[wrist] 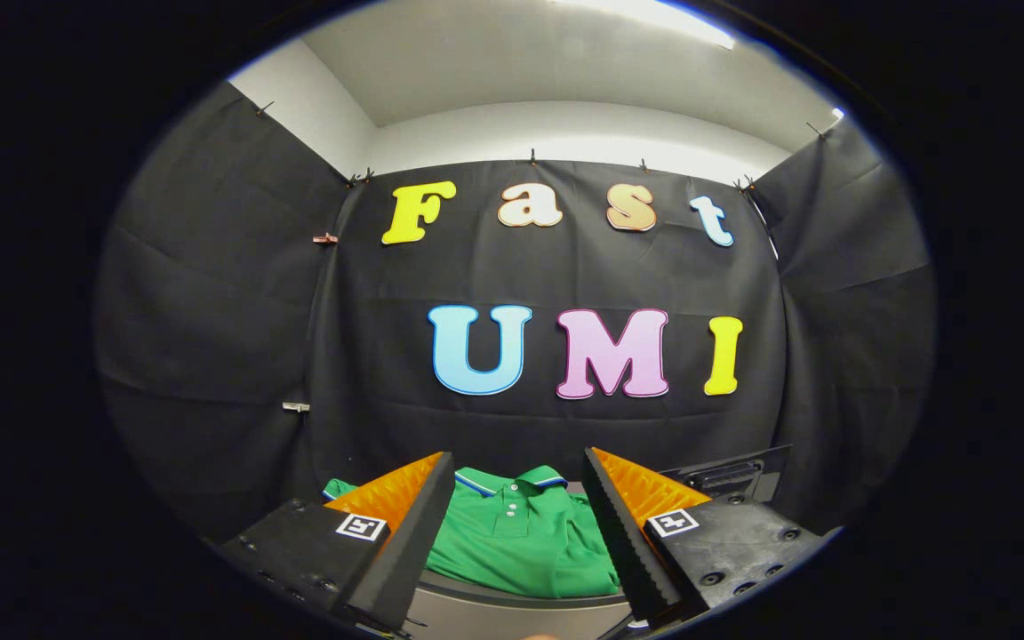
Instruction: Put the clothes into the washing machine and then close the washing machine lid.
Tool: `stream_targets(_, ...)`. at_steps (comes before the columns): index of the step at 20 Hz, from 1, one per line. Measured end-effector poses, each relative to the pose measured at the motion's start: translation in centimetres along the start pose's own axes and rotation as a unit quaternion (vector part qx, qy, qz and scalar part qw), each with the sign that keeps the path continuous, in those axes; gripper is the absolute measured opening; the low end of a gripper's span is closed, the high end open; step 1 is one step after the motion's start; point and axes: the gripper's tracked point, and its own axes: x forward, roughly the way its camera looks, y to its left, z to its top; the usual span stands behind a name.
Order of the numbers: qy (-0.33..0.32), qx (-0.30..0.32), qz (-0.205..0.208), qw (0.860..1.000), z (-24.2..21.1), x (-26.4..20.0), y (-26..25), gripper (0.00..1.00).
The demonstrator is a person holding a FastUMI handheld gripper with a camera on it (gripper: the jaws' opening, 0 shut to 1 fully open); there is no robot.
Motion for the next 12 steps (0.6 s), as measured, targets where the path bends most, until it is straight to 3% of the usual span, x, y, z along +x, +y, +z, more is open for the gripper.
stream_targets(12,0.058,-0.019,-0.007,0.998,-1.2,4.6,0.0,0.91)
